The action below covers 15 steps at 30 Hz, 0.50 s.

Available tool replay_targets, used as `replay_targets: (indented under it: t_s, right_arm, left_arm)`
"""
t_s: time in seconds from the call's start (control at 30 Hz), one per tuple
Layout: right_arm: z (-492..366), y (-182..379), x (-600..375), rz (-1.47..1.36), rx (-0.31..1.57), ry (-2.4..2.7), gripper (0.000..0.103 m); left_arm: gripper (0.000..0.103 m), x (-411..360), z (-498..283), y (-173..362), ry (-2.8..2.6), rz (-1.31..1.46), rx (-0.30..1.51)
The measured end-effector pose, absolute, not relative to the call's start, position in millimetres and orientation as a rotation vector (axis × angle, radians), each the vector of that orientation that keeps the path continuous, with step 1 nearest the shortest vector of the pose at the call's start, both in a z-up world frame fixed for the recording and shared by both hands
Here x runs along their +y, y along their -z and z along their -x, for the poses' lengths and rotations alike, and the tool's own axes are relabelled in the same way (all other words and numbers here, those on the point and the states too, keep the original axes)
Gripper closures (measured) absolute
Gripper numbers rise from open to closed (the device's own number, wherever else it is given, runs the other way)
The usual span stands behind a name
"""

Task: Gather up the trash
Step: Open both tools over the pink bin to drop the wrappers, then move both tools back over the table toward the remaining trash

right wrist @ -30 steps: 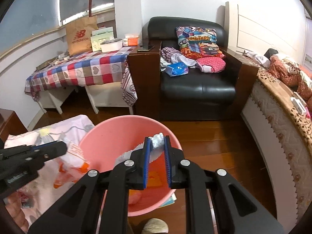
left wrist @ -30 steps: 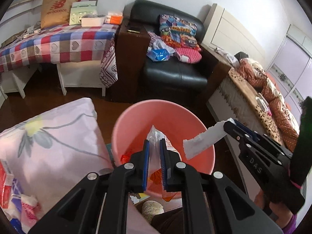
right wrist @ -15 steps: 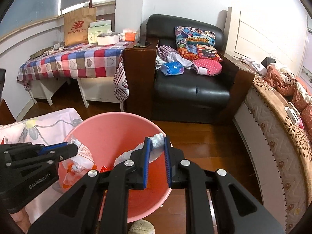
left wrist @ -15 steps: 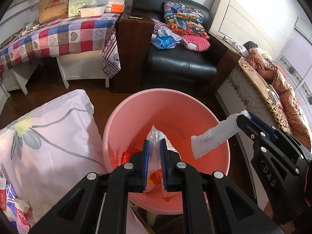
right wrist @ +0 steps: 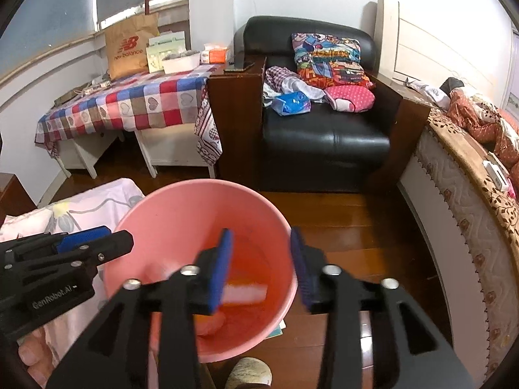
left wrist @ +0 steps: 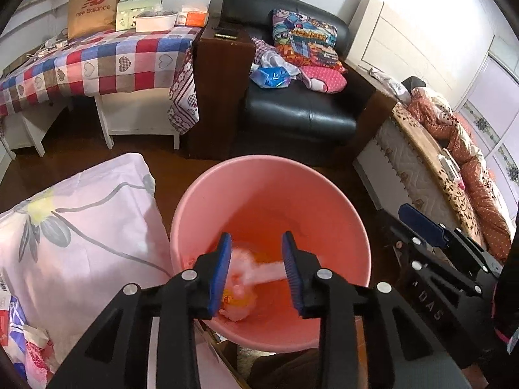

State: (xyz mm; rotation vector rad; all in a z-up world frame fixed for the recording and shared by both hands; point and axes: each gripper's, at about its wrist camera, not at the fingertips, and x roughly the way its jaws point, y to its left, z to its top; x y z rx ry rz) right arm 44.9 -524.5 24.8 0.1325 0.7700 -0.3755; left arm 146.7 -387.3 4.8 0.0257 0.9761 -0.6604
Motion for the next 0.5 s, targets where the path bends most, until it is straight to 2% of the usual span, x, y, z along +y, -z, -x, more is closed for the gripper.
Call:
replay_targets:
  t_s: [0.5]
  right_arm:
    - [-18.3, -51.5, -486.1, -0.156, 0.712, 0.299, 0.063]
  left_arm:
    - [0.067, -299.2, -127.9, -49.9, 0.629, 0.075, 0.866]
